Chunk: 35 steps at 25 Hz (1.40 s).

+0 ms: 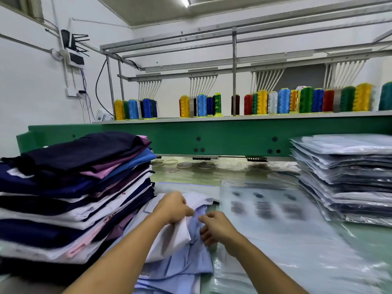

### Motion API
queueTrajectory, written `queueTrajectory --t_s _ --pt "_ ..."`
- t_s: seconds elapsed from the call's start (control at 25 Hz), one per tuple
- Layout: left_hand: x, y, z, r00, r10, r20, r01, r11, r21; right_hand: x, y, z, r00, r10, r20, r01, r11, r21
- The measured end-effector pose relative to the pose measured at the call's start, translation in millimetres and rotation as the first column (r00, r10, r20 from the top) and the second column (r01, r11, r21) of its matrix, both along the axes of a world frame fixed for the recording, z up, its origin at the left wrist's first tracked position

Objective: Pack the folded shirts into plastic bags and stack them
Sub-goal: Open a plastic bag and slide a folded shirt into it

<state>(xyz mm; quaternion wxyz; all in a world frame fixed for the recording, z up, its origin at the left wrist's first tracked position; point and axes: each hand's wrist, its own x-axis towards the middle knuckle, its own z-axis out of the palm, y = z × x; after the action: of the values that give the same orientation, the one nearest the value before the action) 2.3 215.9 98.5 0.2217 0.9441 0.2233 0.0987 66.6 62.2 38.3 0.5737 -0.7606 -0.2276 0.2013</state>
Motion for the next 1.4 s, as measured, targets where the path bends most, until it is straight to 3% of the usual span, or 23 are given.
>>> queueTrajectory --t_s 0.12,0.24,0.32,0.4,0.44,0.52,0.6,0.68,0.76,0.92,1.08,1.28,1.4 --pt "1.5 -0.4 23.2 0.985 -0.003 0.171 -0.005 0.999 0.051 -2.7 5.7 7.4 1.000 0.024 -0.015 -0.023 0.998 0.065" --pt "5.6 -19.1 38.6 0.950 -0.018 0.311 0.006 0.999 0.039 -4.9 12.3 27.0 0.917 0.162 -0.365 -0.014 0.926 0.377" --pt "6.2 -36.5 37.7 0.950 -0.147 0.274 0.189 0.973 -0.133 5.2 13.6 36.4 0.870 0.186 -0.457 0.076 0.864 0.498" --pt "4.7 -41.2 29.6 0.961 -0.247 0.123 0.275 0.888 -0.368 13.7 8.2 35.1 0.900 0.089 -0.427 0.128 0.882 0.454" --pt "4.9 -35.6 22.2 0.969 -0.240 0.055 0.243 0.896 -0.371 13.9 2.8 30.6 0.905 0.026 -0.424 0.159 0.905 0.394" --pt "4.1 -12.0 4.2 0.998 -0.053 -0.037 0.048 0.991 -0.124 15.0 -12.2 14.8 0.887 -0.069 -0.457 0.213 0.939 0.271" --pt "-3.9 13.6 -16.9 0.968 0.201 -0.151 -0.181 0.974 0.140 18.5 -24.4 3.0 0.896 -0.130 -0.426 0.229 0.955 0.190" --pt "-8.9 31.9 -30.9 0.937 0.263 -0.230 -0.235 0.962 0.142 18.1 -31.7 4.2 0.911 -0.144 -0.386 0.226 0.958 0.177" --pt "-10.4 39.2 -35.9 0.948 0.232 -0.216 -0.231 0.972 0.031 16.0 -34.3 7.5 0.926 -0.104 -0.363 0.197 0.953 0.230" --pt "-13.7 43.3 -31.7 0.973 0.162 -0.162 -0.185 0.973 -0.138 14.6 -40.9 5.3 0.969 0.023 -0.246 0.023 0.982 0.185" --pt "-12.0 29.5 -13.5 0.998 -0.002 -0.068 -0.012 0.979 -0.206 11.1 -39.4 8.9 0.996 0.000 -0.090 0.008 0.996 0.090" --pt "0.3 -22.2 30.0 0.979 -0.194 0.065 0.204 0.894 -0.399 -0.6 -24.6 34.6 0.996 0.010 0.085 -0.016 0.998 0.065" --pt "14.7 -63.5 50.5 0.962 -0.193 0.191 0.268 0.791 -0.551 -3.6 -26.5 52.2 0.999 -0.024 -0.031 0.030 0.979 0.202"
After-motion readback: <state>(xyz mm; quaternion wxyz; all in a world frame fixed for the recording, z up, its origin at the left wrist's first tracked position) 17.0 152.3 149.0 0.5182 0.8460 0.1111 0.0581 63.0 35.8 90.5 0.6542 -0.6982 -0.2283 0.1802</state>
